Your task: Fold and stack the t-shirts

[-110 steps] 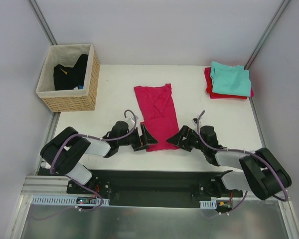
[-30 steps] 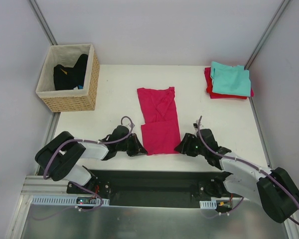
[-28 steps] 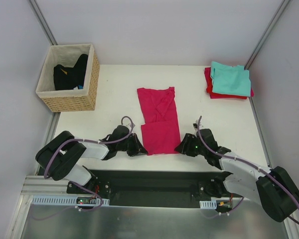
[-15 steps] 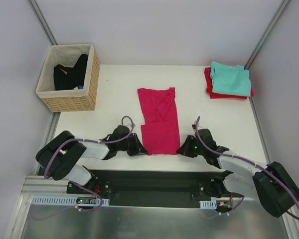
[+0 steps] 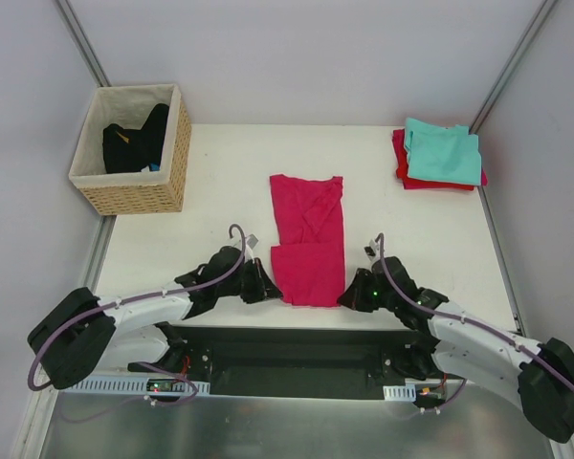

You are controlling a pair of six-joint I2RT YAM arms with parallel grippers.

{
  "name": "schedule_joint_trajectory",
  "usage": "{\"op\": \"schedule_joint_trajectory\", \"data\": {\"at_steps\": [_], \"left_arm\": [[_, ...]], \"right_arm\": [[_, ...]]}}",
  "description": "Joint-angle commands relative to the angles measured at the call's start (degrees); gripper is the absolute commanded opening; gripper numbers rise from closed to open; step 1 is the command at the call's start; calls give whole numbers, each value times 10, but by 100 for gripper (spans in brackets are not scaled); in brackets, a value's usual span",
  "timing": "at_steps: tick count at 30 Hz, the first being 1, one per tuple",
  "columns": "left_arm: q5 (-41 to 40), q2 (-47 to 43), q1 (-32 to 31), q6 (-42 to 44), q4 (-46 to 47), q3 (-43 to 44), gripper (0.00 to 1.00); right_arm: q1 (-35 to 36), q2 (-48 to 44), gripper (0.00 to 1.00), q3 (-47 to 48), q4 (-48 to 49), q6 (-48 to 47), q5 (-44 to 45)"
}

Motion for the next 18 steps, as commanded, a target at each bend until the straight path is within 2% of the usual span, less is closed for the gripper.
{"op": "schedule_joint_trajectory", "data": {"at_steps": [1, 8, 12, 18], "left_arm": [[-47, -47, -37, -23, -36, -25, 0], [-91, -137, -87, -43, -93, -7, 0], [-122, -176, -88, -8, -173, 40, 0], [-178, -167, -84, 36, -225, 117, 0]], "right_arm": [[41, -57, 1, -7, -67, 42, 37], [71, -195, 1, 45, -203, 37, 115], [72, -189, 1, 106, -251, 12, 137], [72, -124, 1, 160, -227, -18, 155]]}}
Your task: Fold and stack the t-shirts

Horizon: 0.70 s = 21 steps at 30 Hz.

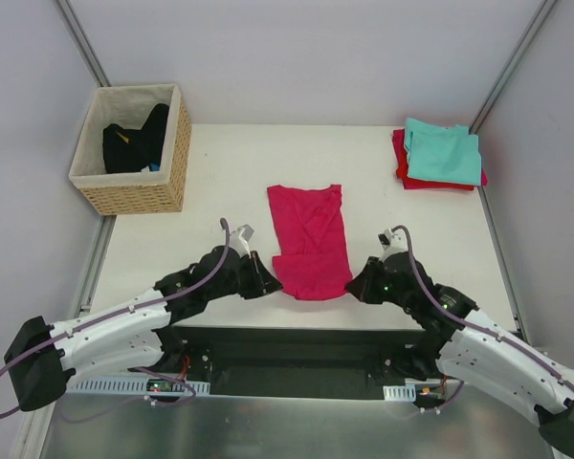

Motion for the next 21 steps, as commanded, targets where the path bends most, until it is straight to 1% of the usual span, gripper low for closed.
{"op": "schedule_joint_trajectory", "data": {"at_steps": [1, 5, 6, 11, 12, 13, 17, 18, 21], "left_arm": [[-64, 4, 3, 39, -49, 55, 0], [-47, 51, 52, 69, -48, 100, 0], [-30, 62, 61, 82, -48, 111, 0], [-6, 130, 104, 111, -39, 166, 0], [1, 138, 120, 115, -30, 171, 0], [16, 146, 127, 117, -26, 176, 0], [30, 185, 148, 125, -12, 204, 0], [30, 189, 151, 126, -6, 208, 0], [43, 215, 165, 131, -6, 228, 0]], "right_arm": [[2, 46, 0, 49, -2, -34, 35], [-12, 95, 0, 76, 27, -54, 37], [-19, 107, 0, 79, 40, -57, 35], [-91, 175, 0, 114, 77, -89, -11], [-97, 184, 0, 136, 80, -94, -13], [-103, 195, 0, 148, 80, -101, -17], [-142, 253, 1, 203, 85, -122, -28], [-148, 264, 0, 211, 87, -122, -46], [-168, 309, 0, 255, 94, -127, -65]]}}
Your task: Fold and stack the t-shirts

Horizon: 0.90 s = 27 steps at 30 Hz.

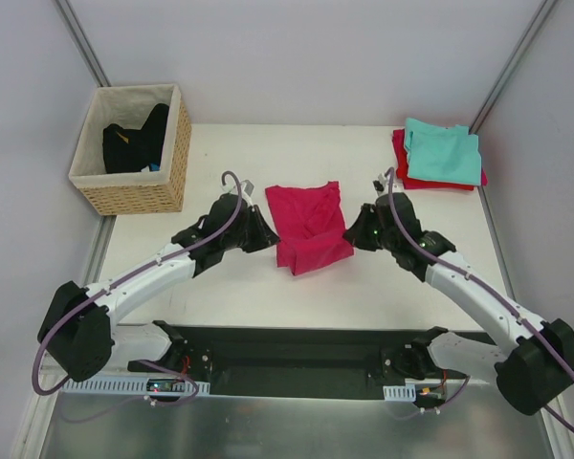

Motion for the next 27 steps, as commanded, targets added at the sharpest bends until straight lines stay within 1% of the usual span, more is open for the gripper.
{"op": "schedule_joint_trajectory", "data": {"at_steps": [1, 7, 13, 22, 27], "left_arm": [[36, 35, 23, 24, 37, 51, 0], [67, 97, 54, 33, 50, 115, 0], [89, 152, 82, 36, 53, 184, 0], [108, 189, 117, 32, 58, 222, 0], [116, 215, 130, 29, 66, 232, 0]], "right_arm": [[-28, 56, 0, 77, 33, -24, -37], [-50, 135, 1, 151, 45, -28, -59], [-65, 196, 0, 191, 57, -27, -75], [-116, 275, 0, 255, 72, -24, -108], [-131, 341, 0, 307, 78, -18, -127]]}}
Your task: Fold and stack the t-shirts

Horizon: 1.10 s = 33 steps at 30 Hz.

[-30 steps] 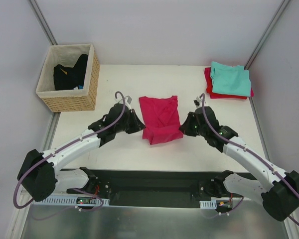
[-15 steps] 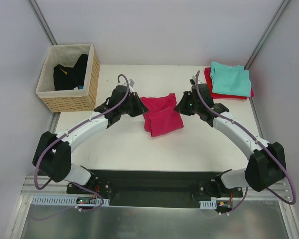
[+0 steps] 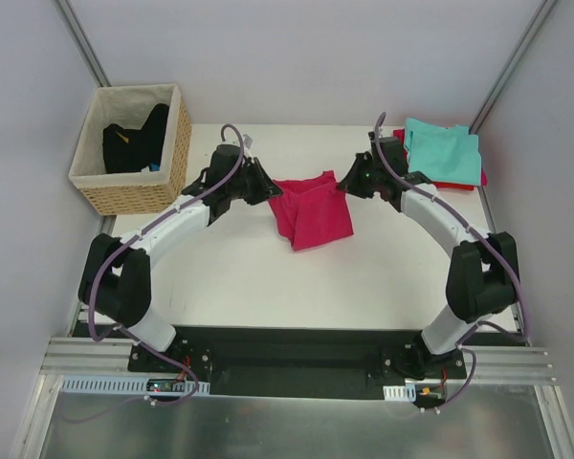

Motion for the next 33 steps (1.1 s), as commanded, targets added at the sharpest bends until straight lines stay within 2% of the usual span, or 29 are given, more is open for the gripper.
{"op": "schedule_joint_trajectory", "data": {"at_steps": [1, 11, 25, 26, 27, 29, 30, 33], "left_arm": [[24, 23, 17, 2, 27, 32, 0], [43, 109, 43, -17, 56, 64, 0], [47, 158, 102, -33, 89, 76, 0], [49, 163, 104, -34, 91, 76, 0], [51, 166, 107, -37, 94, 75, 0], [51, 171, 109, -36, 96, 74, 0], [49, 173, 110, -34, 97, 73, 0], [41, 171, 113, -32, 96, 65, 0]], "right_arm": [[-13, 47, 1, 66, 36, 0, -29], [-19, 154, 0, 149, 55, 11, -58], [-25, 306, 0, 309, 56, 22, -79], [-24, 329, 5, 323, 58, 23, -81], [-25, 342, 37, 342, 63, 22, -84], [-25, 361, 67, 361, 70, 17, -82], [-24, 375, 88, 369, 70, 13, -83], [-25, 372, 99, 384, 77, -1, -74]]}}
